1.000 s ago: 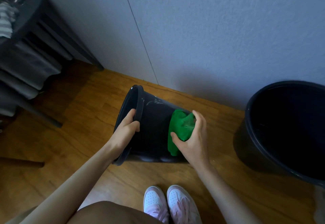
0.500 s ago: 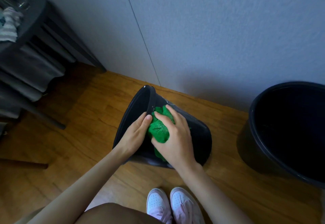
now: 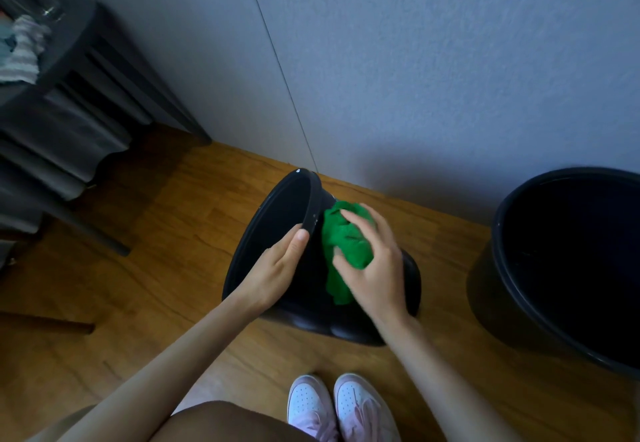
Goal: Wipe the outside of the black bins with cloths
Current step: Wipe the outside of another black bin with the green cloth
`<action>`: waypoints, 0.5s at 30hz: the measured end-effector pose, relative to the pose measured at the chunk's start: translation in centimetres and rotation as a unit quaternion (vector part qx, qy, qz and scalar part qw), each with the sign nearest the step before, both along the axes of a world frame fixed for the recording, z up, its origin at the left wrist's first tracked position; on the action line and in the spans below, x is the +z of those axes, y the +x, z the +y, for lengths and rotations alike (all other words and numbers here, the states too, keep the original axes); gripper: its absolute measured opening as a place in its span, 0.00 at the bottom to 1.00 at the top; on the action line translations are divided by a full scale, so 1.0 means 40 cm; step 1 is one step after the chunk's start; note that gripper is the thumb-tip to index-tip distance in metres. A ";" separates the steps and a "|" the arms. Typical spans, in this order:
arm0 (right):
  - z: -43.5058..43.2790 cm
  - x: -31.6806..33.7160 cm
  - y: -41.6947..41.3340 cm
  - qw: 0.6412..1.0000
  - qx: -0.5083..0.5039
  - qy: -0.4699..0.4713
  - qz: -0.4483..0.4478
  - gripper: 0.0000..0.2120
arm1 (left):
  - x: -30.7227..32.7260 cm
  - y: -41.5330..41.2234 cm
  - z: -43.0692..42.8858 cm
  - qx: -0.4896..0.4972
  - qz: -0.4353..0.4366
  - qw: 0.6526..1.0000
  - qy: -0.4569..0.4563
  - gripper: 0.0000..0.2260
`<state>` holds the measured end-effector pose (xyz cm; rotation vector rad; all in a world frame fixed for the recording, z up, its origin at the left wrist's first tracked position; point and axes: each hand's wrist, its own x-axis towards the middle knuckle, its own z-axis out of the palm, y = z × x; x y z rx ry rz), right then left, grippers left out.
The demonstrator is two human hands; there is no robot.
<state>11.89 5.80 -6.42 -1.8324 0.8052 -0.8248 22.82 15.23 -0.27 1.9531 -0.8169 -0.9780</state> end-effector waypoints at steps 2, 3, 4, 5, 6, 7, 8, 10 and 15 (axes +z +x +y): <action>0.049 0.025 0.011 0.998 0.019 -0.032 -0.046 0.22 | -0.017 0.004 -0.001 -0.009 0.013 1.000 -0.007 0.21; 0.059 0.031 0.020 0.998 0.022 -0.045 -0.048 0.22 | -0.021 0.008 0.002 -0.008 0.020 1.000 -0.009 0.22; 0.057 0.033 0.029 0.998 0.019 -0.051 -0.040 0.21 | -0.023 0.011 0.004 -0.005 0.023 1.000 -0.010 0.22; 0.044 0.034 0.039 0.998 0.015 -0.050 -0.027 0.20 | -0.024 0.016 0.007 -0.004 0.023 1.000 -0.005 0.21; 0.022 0.033 0.050 0.999 0.009 -0.040 -0.012 0.19 | -0.023 0.016 0.008 -0.005 0.018 1.000 -0.002 0.20; -0.009 0.030 0.059 1.000 0.001 -0.024 0.006 0.19 | -0.025 0.015 0.012 -0.003 0.006 1.000 0.001 0.17; -0.043 0.026 0.066 1.000 -0.008 -0.007 0.024 0.19 | -0.022 0.009 0.014 -0.007 -0.014 1.000 0.004 0.16; -0.090 0.025 0.066 0.999 -0.011 0.008 0.043 0.18 | -0.013 0.001 0.010 -0.014 -0.041 0.999 0.017 0.19; 0.021 0.020 0.013 0.996 0.041 -0.076 0.030 0.23 | -0.020 0.018 -0.001 0.008 -0.031 0.999 0.016 0.15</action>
